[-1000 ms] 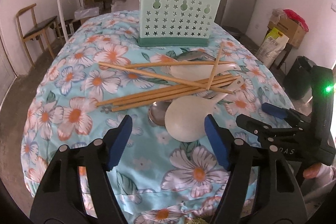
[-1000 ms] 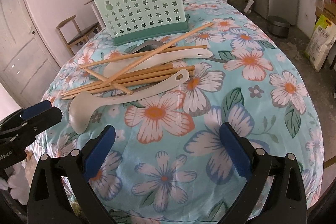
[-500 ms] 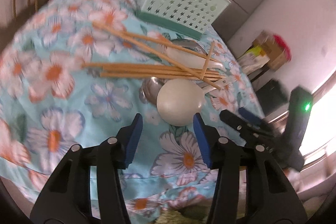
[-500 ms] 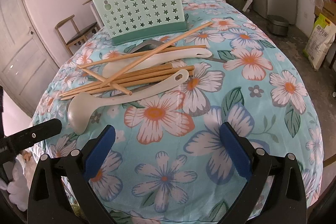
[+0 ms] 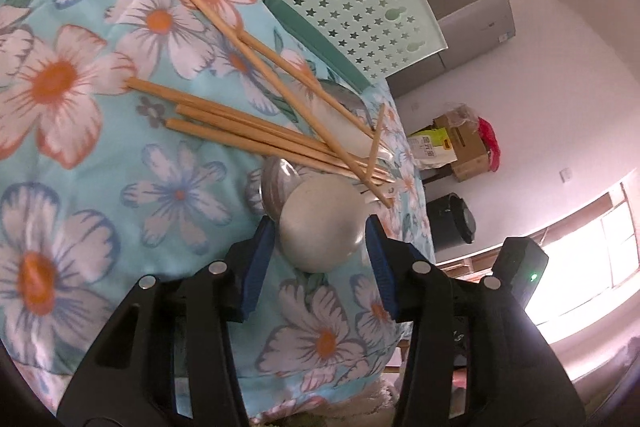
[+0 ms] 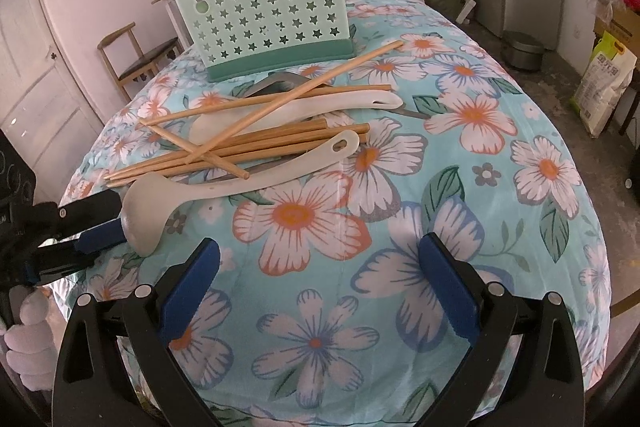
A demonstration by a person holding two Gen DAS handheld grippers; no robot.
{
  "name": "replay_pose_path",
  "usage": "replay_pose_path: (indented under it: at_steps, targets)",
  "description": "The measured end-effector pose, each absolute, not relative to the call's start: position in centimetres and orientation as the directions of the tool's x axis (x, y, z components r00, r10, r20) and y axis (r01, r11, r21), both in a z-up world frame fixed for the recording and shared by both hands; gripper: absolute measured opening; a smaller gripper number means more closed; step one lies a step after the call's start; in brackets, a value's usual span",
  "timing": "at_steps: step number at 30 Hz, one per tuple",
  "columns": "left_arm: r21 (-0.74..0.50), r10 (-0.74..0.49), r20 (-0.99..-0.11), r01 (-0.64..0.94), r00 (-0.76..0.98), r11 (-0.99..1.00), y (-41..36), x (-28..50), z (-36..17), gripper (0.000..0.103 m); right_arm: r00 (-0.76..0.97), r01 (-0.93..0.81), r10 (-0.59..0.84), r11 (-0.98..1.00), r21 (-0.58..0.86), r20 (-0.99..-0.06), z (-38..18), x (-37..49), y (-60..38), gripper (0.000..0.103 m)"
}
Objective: Organize utensils
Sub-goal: 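Grasp the white ladle by its bowl with the left gripper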
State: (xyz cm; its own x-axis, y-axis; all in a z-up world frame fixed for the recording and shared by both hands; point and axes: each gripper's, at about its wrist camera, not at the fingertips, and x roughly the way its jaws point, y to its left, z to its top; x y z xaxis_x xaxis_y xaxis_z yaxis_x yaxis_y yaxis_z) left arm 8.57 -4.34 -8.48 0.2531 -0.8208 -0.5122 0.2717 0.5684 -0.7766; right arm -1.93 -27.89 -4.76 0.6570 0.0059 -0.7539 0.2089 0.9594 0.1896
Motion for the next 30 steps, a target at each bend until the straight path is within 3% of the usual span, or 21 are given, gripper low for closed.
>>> replay_pose_path:
  at_steps: [8, 14, 19, 25, 30]
  targets:
    - [-0.929, -0.943, -0.285, 0.194, 0.174, 0.317, -3.4, 9.0, -9.3, 0.043, 0.657, 0.208, 0.005, 0.960, 0.189, -0.754, -4.8, -1.9, -27.9, 0.097]
    - [-0.843, -0.903, -0.402, 0.322, 0.154, 0.430, -5.8, 8.2, -8.2, 0.036, 0.657, 0.209, 0.005, 0.960, 0.188, -0.754, -4.8, -1.9, -27.9, 0.097]
    - [-0.675, -0.829, -0.531, 0.503, 0.176, 0.540, -8.5, 6.7, -6.8, 0.031, 0.657, 0.209, 0.006, 0.959, 0.190, -0.754, -4.8, -1.9, -27.9, 0.097]
    - [-0.520, -0.779, -0.587, 0.634, 0.221, 0.572, -10.4, 5.7, -5.5, 0.029, 0.658, 0.209, 0.006, 0.959, 0.190, -0.753, -4.8, -1.8, -27.9, 0.097]
    - [-0.535, -0.795, -0.565, 0.635, 0.221, 0.557, -9.8, 5.5, -5.6, 0.026, 0.660, 0.203, 0.032, 0.954, 0.220, -0.750, -4.7, -1.9, -28.4, 0.097]
